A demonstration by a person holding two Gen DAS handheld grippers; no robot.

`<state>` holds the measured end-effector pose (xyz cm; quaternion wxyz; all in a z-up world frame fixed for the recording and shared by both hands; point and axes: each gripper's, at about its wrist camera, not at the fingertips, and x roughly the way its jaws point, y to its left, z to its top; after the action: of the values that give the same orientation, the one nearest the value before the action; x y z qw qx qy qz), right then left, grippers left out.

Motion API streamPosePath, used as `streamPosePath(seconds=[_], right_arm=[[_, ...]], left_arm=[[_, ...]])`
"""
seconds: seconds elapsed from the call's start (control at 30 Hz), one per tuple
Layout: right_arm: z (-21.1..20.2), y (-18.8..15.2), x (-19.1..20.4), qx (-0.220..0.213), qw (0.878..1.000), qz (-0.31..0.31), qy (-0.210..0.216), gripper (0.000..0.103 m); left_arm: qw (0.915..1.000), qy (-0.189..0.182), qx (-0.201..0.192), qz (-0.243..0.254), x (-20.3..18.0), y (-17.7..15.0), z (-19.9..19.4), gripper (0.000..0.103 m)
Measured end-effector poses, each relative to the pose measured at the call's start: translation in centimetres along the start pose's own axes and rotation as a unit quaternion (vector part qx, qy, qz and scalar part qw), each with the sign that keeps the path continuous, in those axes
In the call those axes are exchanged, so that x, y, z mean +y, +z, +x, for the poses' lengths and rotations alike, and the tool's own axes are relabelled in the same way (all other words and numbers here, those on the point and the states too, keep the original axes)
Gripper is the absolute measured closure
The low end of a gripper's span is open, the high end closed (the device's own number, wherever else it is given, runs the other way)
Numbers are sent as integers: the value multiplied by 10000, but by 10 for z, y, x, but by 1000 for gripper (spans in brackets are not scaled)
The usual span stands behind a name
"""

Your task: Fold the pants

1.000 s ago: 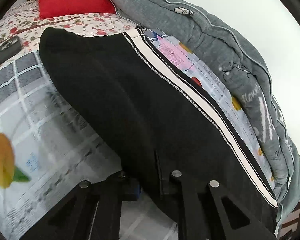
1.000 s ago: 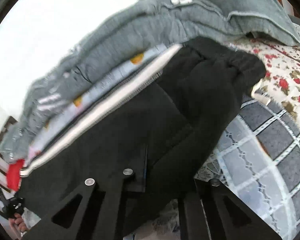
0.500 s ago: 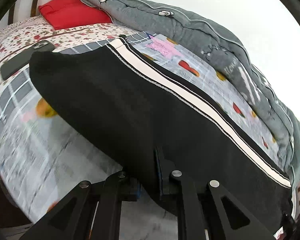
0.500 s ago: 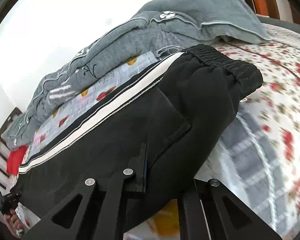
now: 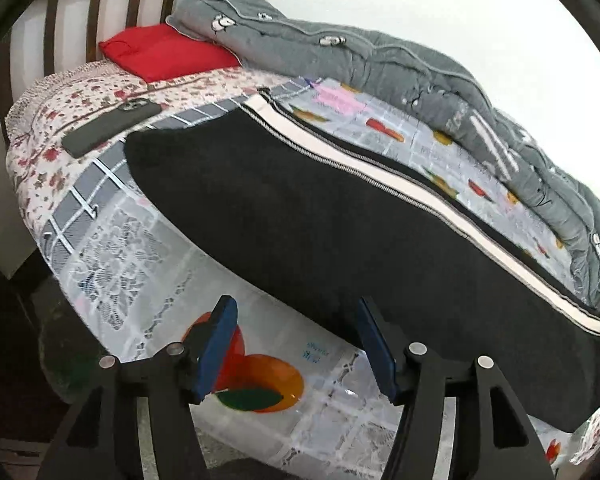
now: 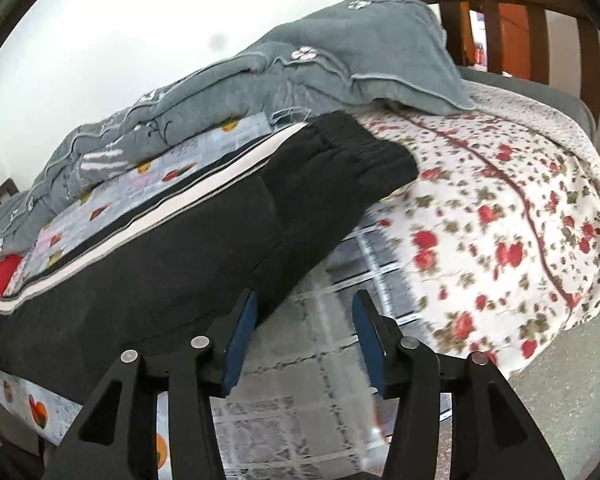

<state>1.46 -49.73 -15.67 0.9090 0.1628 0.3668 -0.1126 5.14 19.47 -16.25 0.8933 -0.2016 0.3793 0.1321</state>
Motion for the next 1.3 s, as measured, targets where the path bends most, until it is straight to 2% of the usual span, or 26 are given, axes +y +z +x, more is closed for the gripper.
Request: streamPosePath(seconds=[0.13, 0.27, 0.43, 0.47, 0.5, 0.53, 0.57, 0.6, 0.67, 0.73, 0.8, 0.83, 0.87, 0.9, 0.97, 1.1, 1.17, 1.3], right_arm=[[11, 20, -19, -35, 9981, 571, 227, 45], [34, 43, -33, -13, 9933, 1078, 417, 33], [86, 71, -37, 263, 9870, 1526, 438, 31], [93, 75, -34, 320, 9881, 1477, 294, 37], [95, 78, -28, 315, 9915, 1264, -64, 56], [95, 81, -20, 280, 9954, 862, -312, 63], [90, 82, -16, 102, 9980, 540, -312, 70], [79, 83, -22, -188, 9985, 513, -88, 72], [70, 79, -40, -312, 9962, 780, 240, 72], [78, 73, -50, -47, 9972, 746, -19, 72], [86, 68, -49, 168, 9990, 391, -122, 66], [84, 66, -47, 162, 9996, 167, -179, 63], [75, 65, -44, 87, 9994, -53, -325, 55], [62, 67, -40, -78, 9977, -300, -602, 50], [47, 72, -33, -237, 9949, -543, -816, 49], [21, 90, 8, -609, 9853, -1110, -1149, 47], [21, 100, 28, -649, 9846, -1244, -1044, 43], [31, 114, 78, -672, 9849, -1446, -677, 43]], left_arm=[[9998, -29, -185, -20, -6, 6, -14, 42], [9996, -15, -292, -5, -22, 19, -16, 41], [9997, -35, -255, -54, -47, 30, -9, 41], [9997, -25, -247, -16, -53, 33, -8, 41], [9997, 18, -244, 1, -57, 35, -7, 41], [9997, 97, -220, -12, -62, 38, -6, 41], [9997, 114, -202, -11, -66, 40, -5, 41], [9997, 124, -201, 13, -71, 44, -6, 41], [9992, 220, -343, 56, -77, 47, -11, 41], [9983, 334, -487, 15, -78, 45, -15, 41], [9986, 288, -448, -38, -75, 43, -14, 41], [9987, 277, -419, -34, -73, 41, -13, 41], [9987, 321, -399, 4, -71, 40, -11, 41], [9984, 393, -401, 69, -69, 40, -10, 41], [9977, 492, -421, 182, -66, 44, -6, 41], [9976, 583, -346, 150, -49, 71, 12, 41], [9975, 617, -320, 132, -40, 85, 24, 41], [9971, 715, -250, 5, -20, 114, 55, 41]])
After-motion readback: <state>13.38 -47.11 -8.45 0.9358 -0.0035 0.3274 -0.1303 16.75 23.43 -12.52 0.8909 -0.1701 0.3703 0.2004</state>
